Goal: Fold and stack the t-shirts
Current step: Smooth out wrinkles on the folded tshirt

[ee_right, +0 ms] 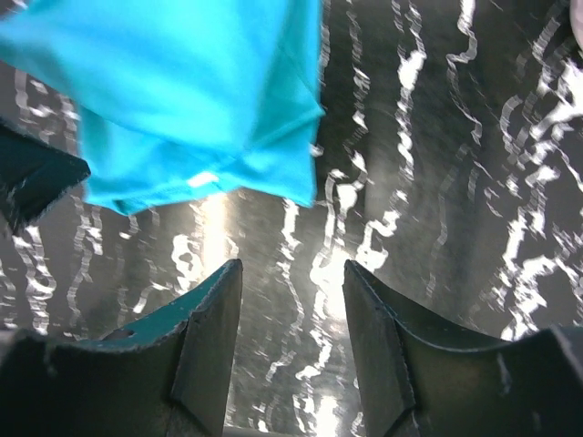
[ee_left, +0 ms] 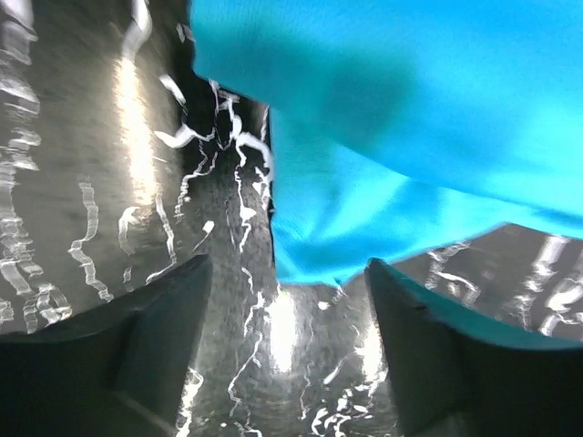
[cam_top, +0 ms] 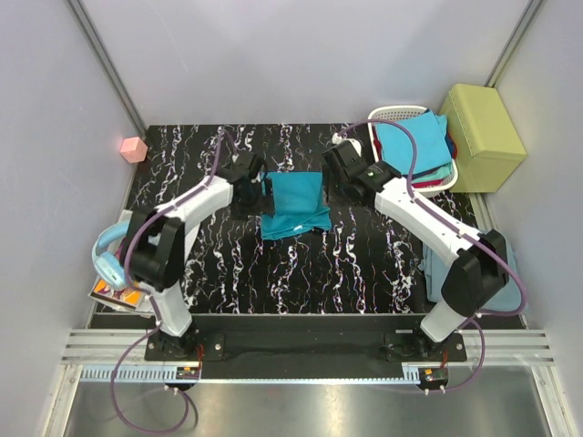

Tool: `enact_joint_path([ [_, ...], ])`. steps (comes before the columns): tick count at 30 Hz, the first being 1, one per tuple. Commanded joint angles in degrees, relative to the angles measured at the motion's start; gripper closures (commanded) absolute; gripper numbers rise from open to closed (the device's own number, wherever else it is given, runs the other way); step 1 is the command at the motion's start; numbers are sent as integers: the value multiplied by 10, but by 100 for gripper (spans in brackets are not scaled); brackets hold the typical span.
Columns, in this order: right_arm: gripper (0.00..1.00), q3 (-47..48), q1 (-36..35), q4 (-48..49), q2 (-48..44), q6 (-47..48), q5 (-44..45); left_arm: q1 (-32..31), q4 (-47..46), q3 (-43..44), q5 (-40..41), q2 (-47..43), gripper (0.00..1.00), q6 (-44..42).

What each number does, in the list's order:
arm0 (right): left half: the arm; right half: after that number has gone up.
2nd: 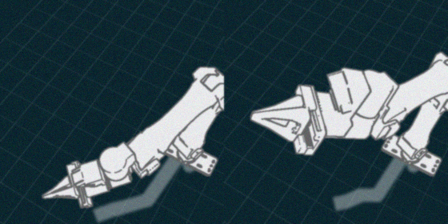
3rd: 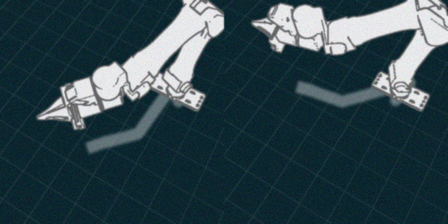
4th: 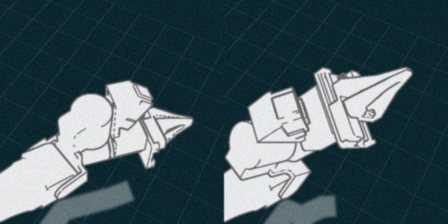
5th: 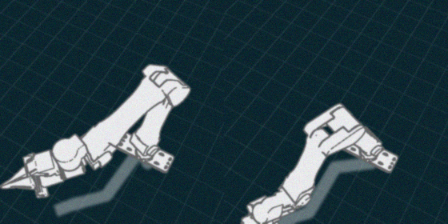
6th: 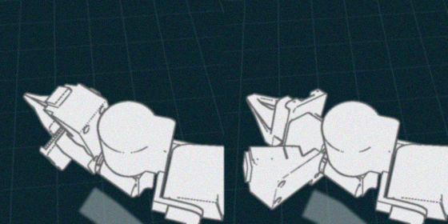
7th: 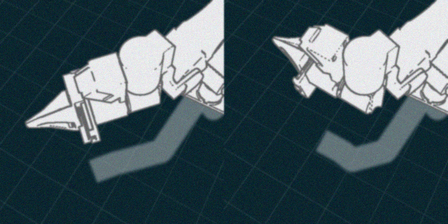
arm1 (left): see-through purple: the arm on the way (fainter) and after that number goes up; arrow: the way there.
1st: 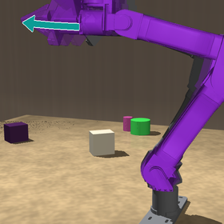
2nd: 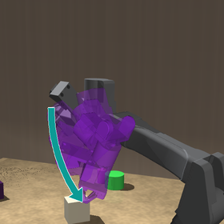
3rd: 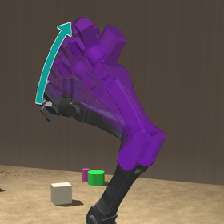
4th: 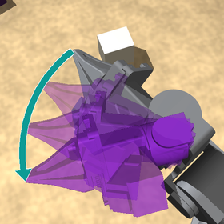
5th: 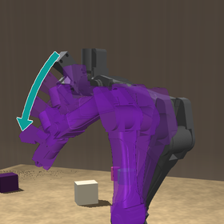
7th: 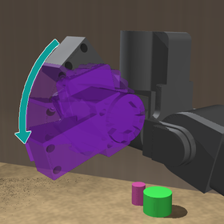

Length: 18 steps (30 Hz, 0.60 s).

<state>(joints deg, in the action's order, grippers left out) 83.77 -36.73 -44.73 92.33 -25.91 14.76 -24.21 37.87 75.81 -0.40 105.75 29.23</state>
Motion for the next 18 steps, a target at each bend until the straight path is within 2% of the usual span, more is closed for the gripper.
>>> enact_joint_path([
  [1,44,53,3,23,42,7,-25,-2,-24,21,70,-94,17,10],
  [6,48,68,3,32,104,1,-46,3,-22,7,110,-115,20,11],
  [18,49,133,5,39,207,-5,-62,26,-25,-44,129,-150,24,9],
])
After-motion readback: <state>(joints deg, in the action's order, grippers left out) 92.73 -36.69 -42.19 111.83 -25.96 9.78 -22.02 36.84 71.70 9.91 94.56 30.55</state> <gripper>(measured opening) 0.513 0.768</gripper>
